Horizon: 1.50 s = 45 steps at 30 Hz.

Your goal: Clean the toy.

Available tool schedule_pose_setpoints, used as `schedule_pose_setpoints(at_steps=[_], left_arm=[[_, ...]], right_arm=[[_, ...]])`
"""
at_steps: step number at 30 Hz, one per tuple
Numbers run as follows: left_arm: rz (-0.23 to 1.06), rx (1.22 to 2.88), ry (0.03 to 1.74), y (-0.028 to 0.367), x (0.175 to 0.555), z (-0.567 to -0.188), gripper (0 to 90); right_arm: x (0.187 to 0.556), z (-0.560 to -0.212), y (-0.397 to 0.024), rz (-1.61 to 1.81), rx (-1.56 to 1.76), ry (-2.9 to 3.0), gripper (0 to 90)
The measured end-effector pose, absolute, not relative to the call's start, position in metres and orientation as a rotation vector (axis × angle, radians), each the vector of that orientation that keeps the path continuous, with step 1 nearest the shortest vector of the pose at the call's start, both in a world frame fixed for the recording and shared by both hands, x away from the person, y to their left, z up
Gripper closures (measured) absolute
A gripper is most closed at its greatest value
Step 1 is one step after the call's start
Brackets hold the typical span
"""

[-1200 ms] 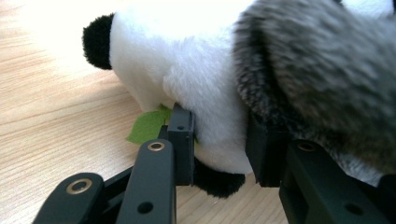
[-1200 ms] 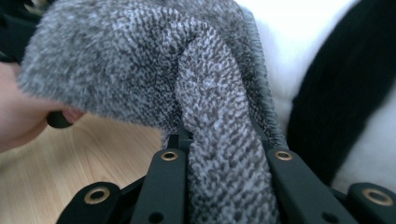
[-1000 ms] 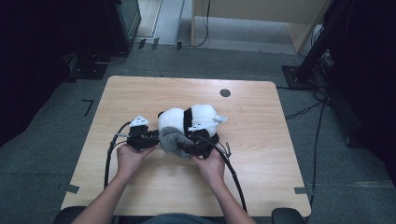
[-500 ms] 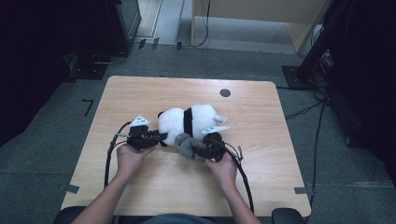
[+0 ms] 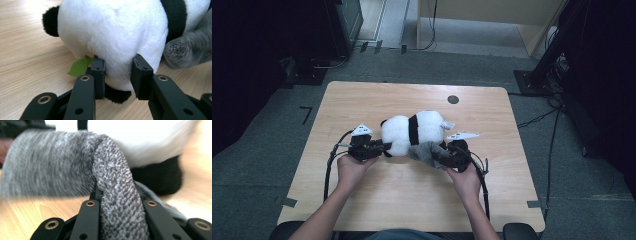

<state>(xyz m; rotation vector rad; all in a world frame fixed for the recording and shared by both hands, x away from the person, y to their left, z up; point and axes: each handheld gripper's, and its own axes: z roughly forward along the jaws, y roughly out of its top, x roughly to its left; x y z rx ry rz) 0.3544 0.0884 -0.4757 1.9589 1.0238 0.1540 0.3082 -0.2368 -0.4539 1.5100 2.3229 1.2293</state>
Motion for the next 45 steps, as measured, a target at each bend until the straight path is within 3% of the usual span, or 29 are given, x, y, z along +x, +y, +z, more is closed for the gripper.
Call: schedule_pose_setpoints(at_steps=[8,35,45], left_arm=[[0.151,1.959,1.021,0.088,0.355,-0.476,67.9],[0.155,1.960,1.023,0.088,0.355,-0.476,68.0],[0.154,1.956,1.023,0.088,0.354,-0.476,67.9]], right_arm=[[0.312,-0.444,-0.263,1.275,1.571,2.196,76.7],[0.347,-0.483,-0.296,0.991,1.753,2.199,76.8],[0.348,-0.464,-0.316,0.999,1.710,2.090,76.8]])
